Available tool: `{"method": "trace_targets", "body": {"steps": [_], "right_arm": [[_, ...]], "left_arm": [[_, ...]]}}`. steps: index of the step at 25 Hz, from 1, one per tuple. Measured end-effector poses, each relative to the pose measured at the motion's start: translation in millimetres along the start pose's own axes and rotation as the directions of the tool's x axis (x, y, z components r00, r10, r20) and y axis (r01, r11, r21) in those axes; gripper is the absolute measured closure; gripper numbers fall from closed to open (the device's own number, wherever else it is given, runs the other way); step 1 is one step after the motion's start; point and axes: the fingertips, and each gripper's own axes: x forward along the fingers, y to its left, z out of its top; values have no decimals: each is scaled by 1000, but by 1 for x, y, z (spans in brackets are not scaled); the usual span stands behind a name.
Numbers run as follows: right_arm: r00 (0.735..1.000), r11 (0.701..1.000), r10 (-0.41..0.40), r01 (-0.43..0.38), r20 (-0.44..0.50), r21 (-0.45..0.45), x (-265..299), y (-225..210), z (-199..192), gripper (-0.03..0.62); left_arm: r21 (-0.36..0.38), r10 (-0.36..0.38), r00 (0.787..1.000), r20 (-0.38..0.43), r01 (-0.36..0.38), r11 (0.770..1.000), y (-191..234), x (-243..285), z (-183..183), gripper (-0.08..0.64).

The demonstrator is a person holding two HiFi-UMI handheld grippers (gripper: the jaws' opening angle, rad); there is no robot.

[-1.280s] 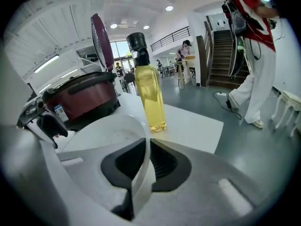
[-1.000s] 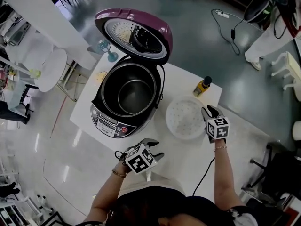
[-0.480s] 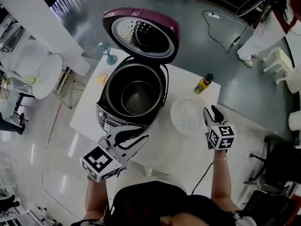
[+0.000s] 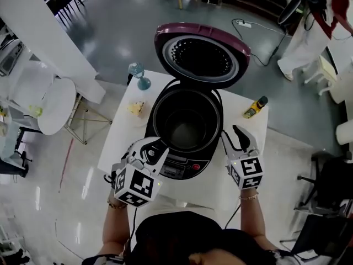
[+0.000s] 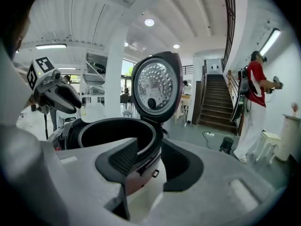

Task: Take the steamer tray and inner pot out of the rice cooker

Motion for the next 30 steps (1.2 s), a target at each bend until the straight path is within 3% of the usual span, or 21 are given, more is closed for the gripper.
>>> {"method": "trace_targets", "body": {"steps": [3, 9, 11, 16, 21, 27, 30], "right_arm": [[999, 1000, -24, 23, -47, -4, 15, 16, 4, 453], [982, 990, -122, 112, -142, -82, 37, 22, 9, 423], [971, 986, -147, 128, -187, -108, 44, 22, 6, 391], [945, 978, -182, 147, -273, -144, 62, 18, 0, 371], [885, 951, -247, 142, -395, -275, 75, 8, -13, 347], [845, 949, -229, 83, -484, -303, 98, 5, -21, 339], [805, 932, -265, 73, -531, -355, 102, -2, -30, 339]], "left_arm": [[28, -3, 999, -47, 4, 1000, 22, 8, -17, 439], [-11, 12, 997, -75, -12, 1000, 69, 42, -36, 371], [-11, -7, 995, -97, 6, 1000, 76, 57, -40, 313], [-96, -94, 984, -150, 80, 992, 83, 92, -47, 262], [-107, -133, 971, -198, 114, 988, 86, 115, -49, 259], [-38, -130, 944, -304, 124, 992, 93, 134, -53, 258], [-46, -127, 935, -330, 118, 992, 97, 145, -55, 258]]}}
